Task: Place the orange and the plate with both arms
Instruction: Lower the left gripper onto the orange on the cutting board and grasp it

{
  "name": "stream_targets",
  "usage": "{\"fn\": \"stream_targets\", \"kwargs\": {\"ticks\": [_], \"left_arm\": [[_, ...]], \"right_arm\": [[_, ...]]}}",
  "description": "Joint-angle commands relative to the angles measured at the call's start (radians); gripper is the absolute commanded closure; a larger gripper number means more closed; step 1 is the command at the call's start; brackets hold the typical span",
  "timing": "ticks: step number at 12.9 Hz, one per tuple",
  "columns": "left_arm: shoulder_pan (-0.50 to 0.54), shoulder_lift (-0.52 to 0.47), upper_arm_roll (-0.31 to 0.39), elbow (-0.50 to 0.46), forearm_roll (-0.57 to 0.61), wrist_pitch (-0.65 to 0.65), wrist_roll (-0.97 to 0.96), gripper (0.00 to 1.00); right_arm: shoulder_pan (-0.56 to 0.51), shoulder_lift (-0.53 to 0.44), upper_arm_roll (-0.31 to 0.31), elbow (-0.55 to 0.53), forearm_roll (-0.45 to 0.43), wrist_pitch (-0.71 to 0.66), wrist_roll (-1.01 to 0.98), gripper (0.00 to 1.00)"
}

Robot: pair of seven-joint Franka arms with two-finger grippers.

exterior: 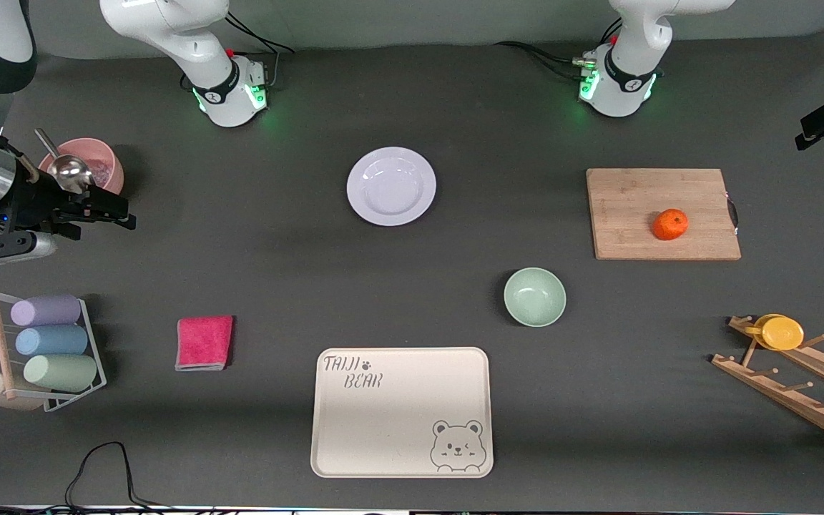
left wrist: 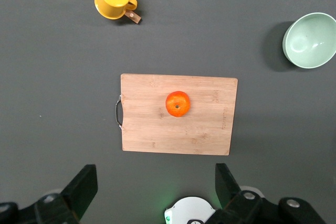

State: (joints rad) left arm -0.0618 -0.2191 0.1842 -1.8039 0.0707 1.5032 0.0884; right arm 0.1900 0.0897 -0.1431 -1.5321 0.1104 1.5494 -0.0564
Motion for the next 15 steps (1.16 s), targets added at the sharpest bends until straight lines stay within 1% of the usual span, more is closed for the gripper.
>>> {"fn": "stream_targets", "kwargs": {"ticks": [1,4,6,8,10,13,15], "left_arm": [[-0.01,-0.006,-0.006,-0.015,0.009,-0.006,0.011,0.0],[-0.01,0.001,-0.005,-0.02,0.009,0.0,0.014,0.0],[-0.018,0.024,-0.009,-0.055,0.009,0.003,0.014,0.0],[-0.02,0.026,-0.012,-0.121,0.008,0.053,0.017,0.0],[-0.016,0.001,-0.012,-0.252,0.008,0.174,0.016,0.0],[-0.01,-0.064,-0.008,-0.493,0.001,0.417,0.001,0.0],[-0.007,-0.066,-0.006,-0.607,0.001,0.562,-0.002,0.0]], "right_arm": [[0.008,-0.011,-0.003,-0.014,0.002,0.011,-0.017,0.0],[0.008,-0.01,0.0,-0.013,0.002,0.014,-0.017,0.0],[0.008,-0.01,0.0,-0.014,0.002,0.015,-0.017,0.0],[0.008,-0.01,0.0,-0.014,0.002,0.015,-0.019,0.0],[0.008,-0.008,0.0,-0.016,0.006,0.017,-0.014,0.0],[0.005,0.005,0.002,-0.017,0.015,0.032,-0.016,0.0],[0.005,0.007,0.002,-0.026,0.015,0.037,-0.016,0.0]]}}
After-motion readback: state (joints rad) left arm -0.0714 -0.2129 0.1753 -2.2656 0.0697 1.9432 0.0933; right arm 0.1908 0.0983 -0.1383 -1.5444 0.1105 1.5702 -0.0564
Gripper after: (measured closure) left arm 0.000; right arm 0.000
